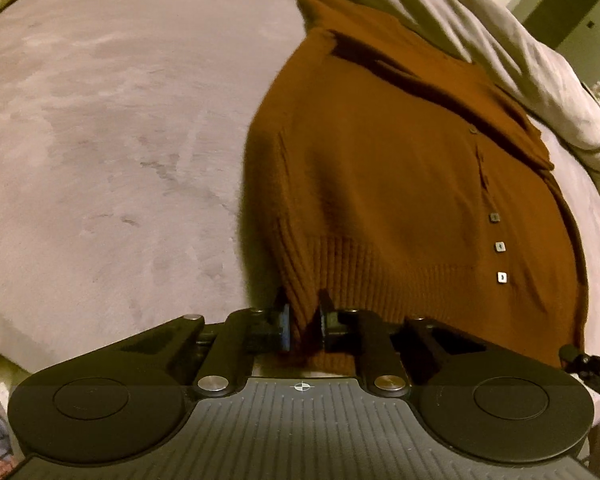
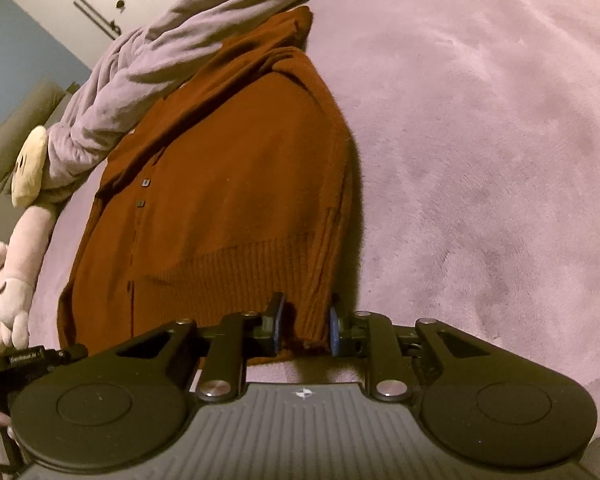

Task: Fold small clothes
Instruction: 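Lift the hem with both tools and fold it over toward the collar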

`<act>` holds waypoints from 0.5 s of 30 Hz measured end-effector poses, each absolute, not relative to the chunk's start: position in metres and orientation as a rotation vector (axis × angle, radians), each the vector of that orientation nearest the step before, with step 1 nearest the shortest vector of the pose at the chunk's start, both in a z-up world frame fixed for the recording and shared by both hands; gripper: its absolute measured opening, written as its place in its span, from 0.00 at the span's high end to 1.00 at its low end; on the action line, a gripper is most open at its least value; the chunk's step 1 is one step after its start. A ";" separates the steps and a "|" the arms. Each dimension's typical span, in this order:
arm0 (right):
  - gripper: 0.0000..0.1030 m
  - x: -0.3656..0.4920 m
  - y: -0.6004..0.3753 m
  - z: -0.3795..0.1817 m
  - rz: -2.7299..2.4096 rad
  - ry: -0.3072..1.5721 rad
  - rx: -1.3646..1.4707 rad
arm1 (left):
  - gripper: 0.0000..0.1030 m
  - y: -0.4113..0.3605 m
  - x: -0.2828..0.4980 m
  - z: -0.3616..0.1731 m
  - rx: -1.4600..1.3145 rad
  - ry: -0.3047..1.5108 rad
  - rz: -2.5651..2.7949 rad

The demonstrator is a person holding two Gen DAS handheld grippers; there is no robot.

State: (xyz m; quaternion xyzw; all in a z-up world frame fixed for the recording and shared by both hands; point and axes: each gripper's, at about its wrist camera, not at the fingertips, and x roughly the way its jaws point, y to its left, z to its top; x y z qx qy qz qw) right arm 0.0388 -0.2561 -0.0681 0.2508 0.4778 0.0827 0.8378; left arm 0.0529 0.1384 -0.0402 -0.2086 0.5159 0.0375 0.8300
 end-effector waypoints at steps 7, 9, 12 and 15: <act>0.94 0.047 -0.261 -0.057 0.224 0.988 0.598 | 0.90 0.149 0.061 -0.023 -0.502 1.074 -0.007; 0.94 0.053 -0.263 -0.049 0.242 0.968 0.640 | 0.90 0.153 0.067 -0.011 -0.544 1.046 -0.033; 0.94 0.074 -0.263 -0.032 0.286 0.920 0.678 | 0.90 0.157 0.089 0.011 -0.563 0.977 -0.086; 0.94 0.108 -0.255 -0.018 0.330 0.864 0.653 | 0.90 0.159 0.127 0.027 -0.545 0.897 -0.126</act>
